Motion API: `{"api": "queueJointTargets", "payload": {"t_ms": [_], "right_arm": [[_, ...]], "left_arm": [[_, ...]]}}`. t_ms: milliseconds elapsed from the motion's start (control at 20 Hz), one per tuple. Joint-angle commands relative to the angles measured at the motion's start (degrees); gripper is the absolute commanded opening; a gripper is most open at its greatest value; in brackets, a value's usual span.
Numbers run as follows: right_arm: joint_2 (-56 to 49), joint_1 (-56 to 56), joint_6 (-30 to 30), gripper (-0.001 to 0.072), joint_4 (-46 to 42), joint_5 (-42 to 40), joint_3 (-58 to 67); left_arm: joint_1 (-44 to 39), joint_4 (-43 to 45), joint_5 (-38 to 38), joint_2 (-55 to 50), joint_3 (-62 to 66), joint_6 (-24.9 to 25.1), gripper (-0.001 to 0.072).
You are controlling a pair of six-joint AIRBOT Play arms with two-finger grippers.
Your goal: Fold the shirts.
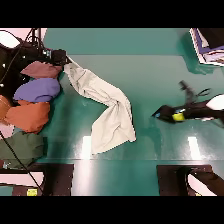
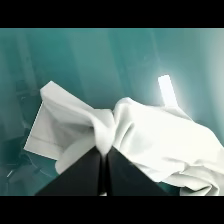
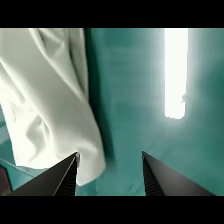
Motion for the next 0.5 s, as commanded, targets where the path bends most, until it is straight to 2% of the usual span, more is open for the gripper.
{"api": "queueJointTargets", "payload": {"t_ms": [0, 150, 350, 400, 450], "right_arm": [[-8.46, 9.94, -3.98, 0.0448, 9.49, -11.8, -6.16], [-16.83, 16.33, -4.04, 0.0448, 9.11, -14.75, -0.52], [-24.11, 18.03, -4.04, 0.0444, 8.63, -17.55, 8.11], [-25.53, 18.05, -4.04, 0.0418, 8.07, -17.51, 10.01], [-26.58, 18.05, -4.02, 0.0352, 6.67, -17.18, 11.63]], "left_arm": [[0.22, 0.26, -1.27, 0.31, 0.2, 0.0, 0.0028], [0.22, 0.9, -1.7, 0.31, 0.2, 0.0, 0.0028], [0.22, 1.68, -2.62, 0.31, 0.2, 0.02, 0.0028], [0.22, 2.14, -2.62, 0.31, 0.2, 0.0, 0.0029], [0.22, 2.27, -2.67, 0.31, 0.2, 0.0, 0.0028]]}}
